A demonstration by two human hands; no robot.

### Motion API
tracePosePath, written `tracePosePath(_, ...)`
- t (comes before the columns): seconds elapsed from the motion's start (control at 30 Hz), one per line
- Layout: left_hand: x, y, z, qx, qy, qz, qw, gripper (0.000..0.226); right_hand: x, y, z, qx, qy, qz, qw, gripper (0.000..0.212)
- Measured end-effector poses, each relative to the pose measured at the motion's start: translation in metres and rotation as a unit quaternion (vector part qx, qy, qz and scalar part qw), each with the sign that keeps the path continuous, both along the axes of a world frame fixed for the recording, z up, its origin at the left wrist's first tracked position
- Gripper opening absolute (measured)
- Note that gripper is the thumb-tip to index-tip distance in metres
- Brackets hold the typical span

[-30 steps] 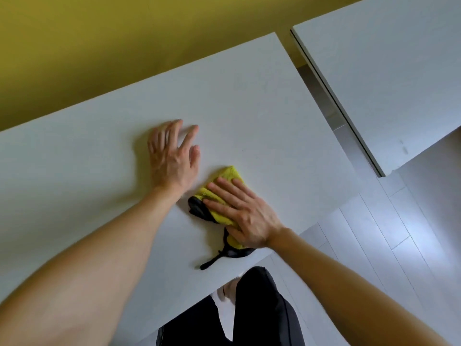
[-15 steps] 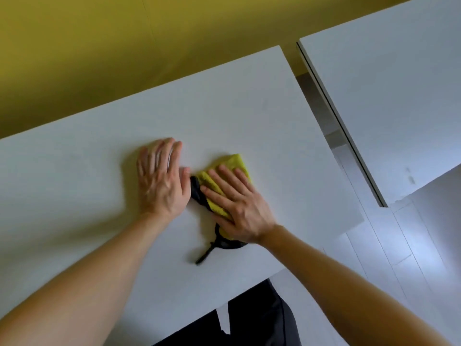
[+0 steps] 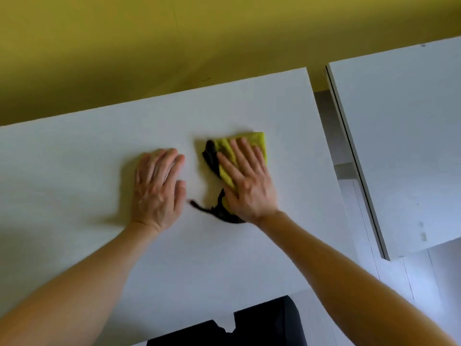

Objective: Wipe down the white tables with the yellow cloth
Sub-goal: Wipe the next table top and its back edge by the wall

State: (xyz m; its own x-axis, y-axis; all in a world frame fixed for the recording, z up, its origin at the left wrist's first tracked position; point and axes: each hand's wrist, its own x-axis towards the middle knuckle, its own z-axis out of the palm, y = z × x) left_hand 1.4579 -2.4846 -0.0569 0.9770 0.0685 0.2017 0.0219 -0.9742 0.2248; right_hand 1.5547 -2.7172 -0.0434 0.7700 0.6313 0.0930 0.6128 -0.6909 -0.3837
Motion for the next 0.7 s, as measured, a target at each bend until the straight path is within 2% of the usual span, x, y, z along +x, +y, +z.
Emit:
tracePosePath(0.07, 0.002, 0.0, 0.001, -0.004, 0.002, -0.003, 1.0, 0.053, -0.017, 0.001, 0.0, -0.012, 0.007, 0.162, 0.987, 0.074)
tracePosePath(0.13, 0.002, 0.0, 0.002, -0.005, 0.005, -0.001, 1.0, 0.054, 0.014, -0.016, -0.001, -0.027, -0.018, 0.231, 0.972, 0.074)
tracePosePath(0.17, 0.003, -0.001, 0.002, -0.005, 0.004, -0.001, 1.0, 0.054, 0.038, -0.027, 0.0, -0.036, -0.03, 0.218, 0.975, 0.074)
tracePosePath(0.3, 0.003, -0.001, -0.001, -0.012, 0.002, 0.004, 1.0, 0.054, 0.145, -0.066, 0.01, -0.085, -0.045, 0.045, 0.994, 0.08)
tracePosePath(0.37, 0.004, 0.0, -0.001, -0.013, 0.0, 0.004, 1.0, 0.054, 0.158, -0.065, 0.008, -0.099, -0.037, 0.012, 0.994, 0.077)
tracePosePath(0.5, 0.003, -0.001, 0.009, -0.034, 0.001, 0.026, 0.999, 0.052, 0.094, -0.018, -0.003, -0.07, -0.025, -0.08, 0.994, 0.082)
tracePosePath(0.6, -0.008, 0.012, 0.026, -0.081, 0.004, 0.099, 0.992, 0.055, 0.013, 0.038, -0.001, -0.041, -0.005, 0.039, 0.998, 0.085)
tracePosePath(0.7, -0.029, 0.044, 0.045, -0.055, 0.079, 0.114, 0.989, 0.07, -0.031, 0.072, 0.007, -0.071, 0.016, 0.164, 0.984, 0.083)
